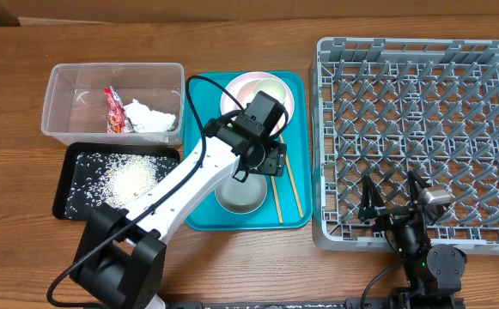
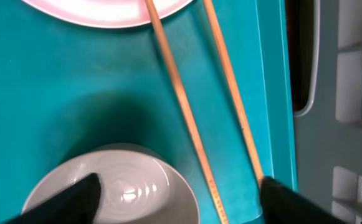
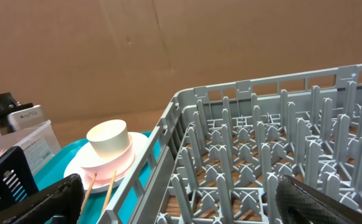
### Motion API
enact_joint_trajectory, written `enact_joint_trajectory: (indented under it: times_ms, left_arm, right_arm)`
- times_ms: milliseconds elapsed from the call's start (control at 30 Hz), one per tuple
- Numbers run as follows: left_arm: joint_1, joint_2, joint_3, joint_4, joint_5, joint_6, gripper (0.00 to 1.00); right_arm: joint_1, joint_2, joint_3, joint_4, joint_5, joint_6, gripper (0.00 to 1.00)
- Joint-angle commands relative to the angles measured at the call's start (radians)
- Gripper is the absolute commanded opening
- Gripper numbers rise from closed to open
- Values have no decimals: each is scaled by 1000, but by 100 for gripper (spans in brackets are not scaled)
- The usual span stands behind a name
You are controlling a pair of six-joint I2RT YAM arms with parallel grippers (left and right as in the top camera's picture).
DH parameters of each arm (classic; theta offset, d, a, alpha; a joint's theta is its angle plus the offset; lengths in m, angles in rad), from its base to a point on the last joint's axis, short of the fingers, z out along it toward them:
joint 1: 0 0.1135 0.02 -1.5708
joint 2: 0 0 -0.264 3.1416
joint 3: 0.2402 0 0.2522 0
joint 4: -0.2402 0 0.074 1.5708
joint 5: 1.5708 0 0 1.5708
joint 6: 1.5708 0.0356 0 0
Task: Sort waste into correct bins and load items into the dishwasher
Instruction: 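Lower the grey bowl onto the teal tray and open the left gripper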
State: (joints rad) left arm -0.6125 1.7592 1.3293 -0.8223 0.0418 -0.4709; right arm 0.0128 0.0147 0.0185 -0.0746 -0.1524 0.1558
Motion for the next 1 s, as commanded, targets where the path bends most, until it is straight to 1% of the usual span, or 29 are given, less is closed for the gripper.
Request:
enact_joint_trajectory:
  times_ms: [0,67,100,967]
  left_arm:
    - [6,6,24,-2,7,3,87]
    - [5,6,24,1,8,3,89]
    - [5,6,24,4,8,3,100]
    - [5,6,24,8,7,3,100]
  right_arm:
    - [-3,-8,-11,6,1,-6,100]
    - [-3,-8,-11,6,1,-6,100]
    - [-3,-8,-11,6,1,-6,100]
    - [-3,-8,-11,6,1,-6,100]
